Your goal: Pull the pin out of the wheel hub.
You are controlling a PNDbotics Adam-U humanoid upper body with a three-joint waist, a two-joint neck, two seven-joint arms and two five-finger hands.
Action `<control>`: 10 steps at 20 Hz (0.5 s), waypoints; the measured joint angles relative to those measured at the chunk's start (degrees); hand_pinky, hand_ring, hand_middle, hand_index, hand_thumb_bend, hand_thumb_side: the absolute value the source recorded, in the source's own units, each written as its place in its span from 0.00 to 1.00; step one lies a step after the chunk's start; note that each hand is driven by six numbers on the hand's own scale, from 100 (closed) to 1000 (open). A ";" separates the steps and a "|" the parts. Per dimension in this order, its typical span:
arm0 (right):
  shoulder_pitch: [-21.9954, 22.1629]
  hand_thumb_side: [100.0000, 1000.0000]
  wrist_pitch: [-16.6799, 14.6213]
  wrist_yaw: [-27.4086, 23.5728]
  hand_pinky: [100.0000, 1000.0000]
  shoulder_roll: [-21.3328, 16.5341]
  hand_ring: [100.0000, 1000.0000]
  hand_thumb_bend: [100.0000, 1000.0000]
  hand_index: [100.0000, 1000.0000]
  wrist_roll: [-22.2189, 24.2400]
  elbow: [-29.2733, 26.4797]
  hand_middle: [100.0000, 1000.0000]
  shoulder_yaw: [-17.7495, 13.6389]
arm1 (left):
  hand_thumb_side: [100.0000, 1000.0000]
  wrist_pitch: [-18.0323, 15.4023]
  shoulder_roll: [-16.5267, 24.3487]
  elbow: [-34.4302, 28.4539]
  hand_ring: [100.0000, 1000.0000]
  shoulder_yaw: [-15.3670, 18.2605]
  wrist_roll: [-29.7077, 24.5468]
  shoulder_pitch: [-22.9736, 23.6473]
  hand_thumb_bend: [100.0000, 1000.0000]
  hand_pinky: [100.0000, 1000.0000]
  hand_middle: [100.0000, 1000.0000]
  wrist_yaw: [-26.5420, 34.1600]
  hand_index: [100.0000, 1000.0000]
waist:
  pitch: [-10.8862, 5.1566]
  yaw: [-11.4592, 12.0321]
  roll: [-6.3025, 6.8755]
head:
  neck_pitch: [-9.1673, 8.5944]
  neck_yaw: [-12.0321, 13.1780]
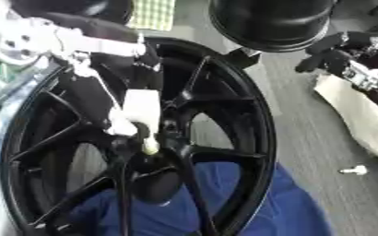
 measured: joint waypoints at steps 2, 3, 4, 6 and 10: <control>0.07 0.33 -0.19 -0.11 0.95 0.00 0.72 0.00 0.71 -0.19 0.00 0.52 -0.25 | 0.00 0.73 1.69 -0.17 0.50 3.38 3.22 0.23 0.32 0.71 0.27 2.83 0.33 | 0.00 0.36 -0.13 | 0.00 -0.04; 0.25 0.33 -0.29 -0.14 0.95 -0.01 0.72 0.00 0.71 -0.29 0.00 0.52 -0.35 | 0.00 1.07 2.79 -0.24 0.50 5.29 5.06 0.79 0.32 0.71 0.27 4.26 0.32 | 0.00 0.59 -0.18 | 0.00 -0.14; 0.46 0.33 -0.42 -0.17 0.95 -0.01 0.72 0.00 0.71 -0.44 0.00 0.52 -0.49 | 0.00 1.31 3.99 -0.25 0.50 7.17 6.96 1.68 0.32 0.71 0.27 5.68 0.33 | 0.00 0.79 -0.26 | 0.00 -0.28; 0.49 0.33 -0.64 -0.26 0.95 -0.01 0.72 0.00 0.71 -0.67 0.00 0.52 -0.76 | 0.00 1.40 7.11 -0.26 0.50 11.00 10.78 4.87 0.31 0.71 0.27 7.86 0.33 | 0.00 1.16 -0.54 | 0.00 -0.60; 1.21 0.32 -1.19 -0.27 0.95 -0.02 0.72 0.00 0.71 -1.28 -0.02 0.52 -1.54 | 0.00 1.13 15.62 0.87 0.51 20.48 19.37 18.26 0.29 0.71 0.29 10.87 0.35 | 0.29 1.72 -1.20 | 0.00 -1.09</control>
